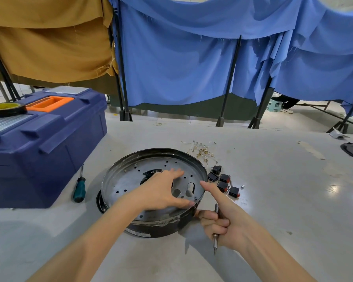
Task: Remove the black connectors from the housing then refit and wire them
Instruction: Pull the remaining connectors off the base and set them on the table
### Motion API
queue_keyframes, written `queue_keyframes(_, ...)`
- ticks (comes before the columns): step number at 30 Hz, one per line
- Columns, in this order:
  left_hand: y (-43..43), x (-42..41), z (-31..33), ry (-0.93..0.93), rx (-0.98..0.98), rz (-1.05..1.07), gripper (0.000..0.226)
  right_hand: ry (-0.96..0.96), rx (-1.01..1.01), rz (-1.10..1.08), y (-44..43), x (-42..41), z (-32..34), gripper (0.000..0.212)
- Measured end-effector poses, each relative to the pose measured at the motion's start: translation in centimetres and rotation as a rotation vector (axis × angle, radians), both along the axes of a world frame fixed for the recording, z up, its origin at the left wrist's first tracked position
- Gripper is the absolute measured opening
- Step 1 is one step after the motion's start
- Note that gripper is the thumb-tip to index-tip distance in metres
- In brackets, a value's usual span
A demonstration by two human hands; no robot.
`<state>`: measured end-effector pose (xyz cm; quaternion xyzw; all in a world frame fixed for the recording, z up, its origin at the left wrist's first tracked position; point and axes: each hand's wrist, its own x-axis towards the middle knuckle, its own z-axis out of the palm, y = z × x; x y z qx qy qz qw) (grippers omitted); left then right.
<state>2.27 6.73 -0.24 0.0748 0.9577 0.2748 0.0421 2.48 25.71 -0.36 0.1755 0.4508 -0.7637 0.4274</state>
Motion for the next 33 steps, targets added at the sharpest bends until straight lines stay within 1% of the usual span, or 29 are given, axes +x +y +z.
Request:
queue_keyframes(4, 0.6, 0.2, 0.0, 0.023, -0.076, -0.02, 0.098, -0.027, -0.036, -0.071, 0.0, 0.5, 0.4, 0.048)
queue_keyframes(7, 0.7, 0.3, 0.0, 0.027, -0.112, -0.024, 0.097, -0.028, -0.049, -0.083, -0.1, 0.8, 0.8, 0.047)
queue_keyframes(10, 1.0, 0.4, 0.0, 0.032, -0.147, -0.016, 0.087, -0.043, -0.068, -0.084, 0.0, 1.1, 1.0, 0.048)
queue_keyframes(13, 1.2, 0.7, -0.3, 0.04, -0.19, -0.003, 0.083, -0.046, -0.074, -0.08, 0.1, 1.3, 1.2, 0.048)
queue_keyframes(18, 1.3, 1.3, -0.8, 0.029, -0.195, -0.011, 0.092, -0.068, -0.124, -0.101, 0.2, 1.8, 1.6, 0.047)
queue_keyframes(23, 1.6, 1.6, -0.8, 0.039, -0.208, 0.006, 0.092, -0.096, -0.231, -0.146, 0.6, 2.5, 2.0, 0.046)
queue_keyframes(29, 1.8, 1.6, -1.1, 0.042, -0.197, -0.001, 0.099, -0.058, -0.187, -0.181, 0.9, 2.4, 1.6, 0.052)
queue_keyframes(31, 1.7, 1.6, -1.2, 0.041, -0.204, -0.003, 0.101, -0.025, -0.143, -0.217, 1.1, 2.1, 1.6, 0.046)
queue_keyframes(33, 1.7, 1.5, -1.2, 0.03, -0.214, -0.005, 0.103, 0.084, -0.058, -0.319, 1.4, 1.0, 1.8, 0.033)
